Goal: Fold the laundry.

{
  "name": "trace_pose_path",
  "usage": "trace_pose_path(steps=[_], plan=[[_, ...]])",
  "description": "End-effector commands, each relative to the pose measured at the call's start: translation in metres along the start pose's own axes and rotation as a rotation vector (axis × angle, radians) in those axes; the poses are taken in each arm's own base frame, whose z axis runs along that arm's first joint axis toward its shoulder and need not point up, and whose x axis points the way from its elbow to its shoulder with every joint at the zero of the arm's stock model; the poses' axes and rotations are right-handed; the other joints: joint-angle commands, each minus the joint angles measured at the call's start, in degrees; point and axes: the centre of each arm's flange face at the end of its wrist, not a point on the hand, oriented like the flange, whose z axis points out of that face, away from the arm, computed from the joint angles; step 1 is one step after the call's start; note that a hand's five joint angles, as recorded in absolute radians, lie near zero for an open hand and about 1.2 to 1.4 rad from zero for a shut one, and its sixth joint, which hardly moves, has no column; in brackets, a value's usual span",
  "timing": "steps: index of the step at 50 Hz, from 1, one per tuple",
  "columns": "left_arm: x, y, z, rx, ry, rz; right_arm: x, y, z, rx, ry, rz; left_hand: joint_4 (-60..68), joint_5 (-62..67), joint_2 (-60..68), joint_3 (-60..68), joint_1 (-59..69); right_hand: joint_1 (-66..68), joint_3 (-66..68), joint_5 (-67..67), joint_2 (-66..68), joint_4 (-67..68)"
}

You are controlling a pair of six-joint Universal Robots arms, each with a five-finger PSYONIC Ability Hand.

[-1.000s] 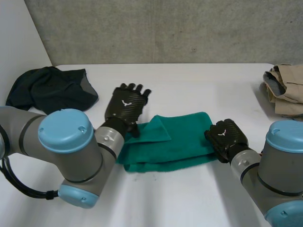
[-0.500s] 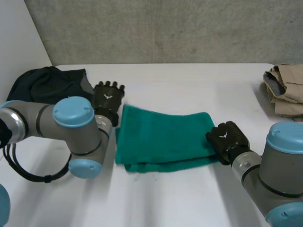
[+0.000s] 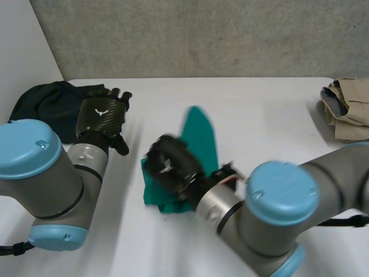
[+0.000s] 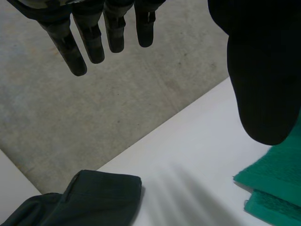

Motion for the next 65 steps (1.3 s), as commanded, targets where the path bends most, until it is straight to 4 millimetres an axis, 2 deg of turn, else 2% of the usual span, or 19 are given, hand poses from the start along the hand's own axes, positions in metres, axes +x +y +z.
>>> trace_pose_path(steps=[1, 2, 6, 7, 11, 14, 17, 20, 25, 32, 38, 42, 45, 46, 50, 51, 55, 58, 65], plan=[[-0.01, 0.0, 0.003, -0.002, -0.029, -0.042, -0.013, 0.004, 0.016, -0.033, 0.015, 0.261, -1.7, -2.8, -1.9, -2.2, -0.9, -41.3, -53.0, -52.0, -52.7, -53.4], [-0.01, 0.0, 0.003, -0.001, -0.03, -0.047, -0.006, 0.004, 0.017, -0.059, 0.057, 0.324, -1.7, -2.8, -1.9, -2.2, -0.9, -46.3, -58.0, -57.0, -57.7, -58.4], [-0.008, -0.004, 0.004, 0.011, -0.023, -0.071, 0.028, 0.021, 0.008, -0.178, 0.23, 0.634, -1.7, -2.8, -1.9, -2.2, -0.9, -46.3, -58.0, -57.0, -57.7, -58.4], [-0.007, -0.005, 0.004, 0.014, -0.019, -0.078, 0.05, 0.027, 0.001, -0.188, 0.283, 0.749, -1.7, -2.8, -1.9, -2.2, -0.9, -46.3, -58.0, -57.0, -57.7, -58.4], [0.006, -0.017, 0.001, 0.053, 0.037, -0.127, 0.09, 0.034, -0.017, -0.189, 0.329, 0.971, -1.3, -2.4, -1.5, -1.8, -0.5, -46.3, -58.0, -57.0, -57.7, -58.4], [0.025, -0.026, -0.001, 0.082, 0.131, -0.155, 0.097, 0.038, -0.021, -0.205, 0.301, 1.044, -0.7, -1.7, -0.8, -1.2, 0.2, -46.3, -58.0, -57.0, -57.7, -58.4], [0.047, -0.012, -0.002, 0.043, 0.222, -0.147, 0.097, 0.045, -0.02, -0.245, 0.257, 1.065, -0.5, -1.6, -0.7, -1.0, 0.3, -46.3, -58.0, -57.0, -57.7, -58.4], [0.066, 0.0, -0.005, -0.015, 0.281, -0.132, 0.086, 0.059, -0.011, -0.325, 0.216, 1.068, -0.3, -1.4, -0.5, -0.8, 0.5, -46.3, -58.0, -57.0, -57.7, -58.4], [0.084, 0.025, -0.006, -0.144, 0.329, -0.096, 0.072, 0.076, 0.0, -0.438, 0.153, 1.055, 0.5, -0.6, 0.3, 0.0, 1.3, -46.3, -58.0, -57.0, -57.7, -58.4], [0.074, 0.05, -0.014, -0.352, 0.247, 0.003, 0.058, 0.096, 0.012, -0.506, 0.141, 1.007, 2.7, 1.6, 2.5, 2.2, 3.5, -46.3, -58.0, -57.0, -57.7, -58.4], [0.059, 0.057, -0.009, -0.38, 0.178, 0.074, 0.035, 0.102, 0.023, -0.533, 0.082, 0.937, 1.9, 0.8, 1.7, 1.4, 2.7, -46.3, -58.0, -57.0, -57.7, -58.4], [0.061, 0.059, -0.01, -0.373, 0.207, 0.11, 0.029, 0.1, 0.026, -0.55, 0.078, 0.858, 1.9, 0.8, 1.7, 1.4, 2.7, -46.3, -58.0, -57.0, -57.7, -58.4], [0.063, 0.052, -0.009, -0.344, 0.23, 0.101, 0.034, 0.095, 0.026, -0.549, 0.099, 0.813, 1.7, 0.6, 1.5, 1.2, 2.5, -44.4, -56.1, -55.1, -55.8, -56.5], [0.064, 0.05, -0.008, -0.334, 0.237, 0.097, 0.043, 0.085, 0.026, -0.526, 0.118, 0.795, 1.3, 0.3, 1.2, 0.9, 2.2, -43.7, -55.4, -54.4, -55.1, -55.8], [0.06, 0.016, -0.004, -0.222, 0.268, 0.061, 0.072, 0.059, 0.016, -0.455, 0.172, 0.782, 0.0, -1.1, -0.2, -0.5, 0.8, -46.1, -57.8, -56.7, -57.4, -58.1], [0.057, 0.0, -0.003, -0.172, 0.284, 0.045, 0.076, 0.053, 0.013, -0.442, 0.183, 0.778, 0.7, -0.4, 0.5, 0.2, 1.5, -46.3, -58.0, -57.0, -57.7, -58.4], [0.051, -0.036, -0.002, -0.056, 0.347, 0.018, 0.081, 0.041, 0.001, -0.401, 0.212, 0.748, 0.8, -0.2, 0.7, 0.3, 1.7, -46.3, -58.0, -57.0, -57.7, -58.4], [0.036, -0.062, 0.0, 0.024, 0.387, -0.008, 0.069, 0.037, -0.013, -0.389, 0.212, 0.741, 1.0, -0.1, 0.8, 0.5, 1.8, -46.3, -58.0, -57.0, -57.7, -58.4], [0.023, -0.079, -0.01, 0.013, 0.583, -0.118, 0.014, 0.027, -0.027, -0.331, 0.146, 0.681, 0.8, -0.2, 0.7, 0.4, 1.7, -46.3, -58.0, -57.0, -57.7, -58.4]])
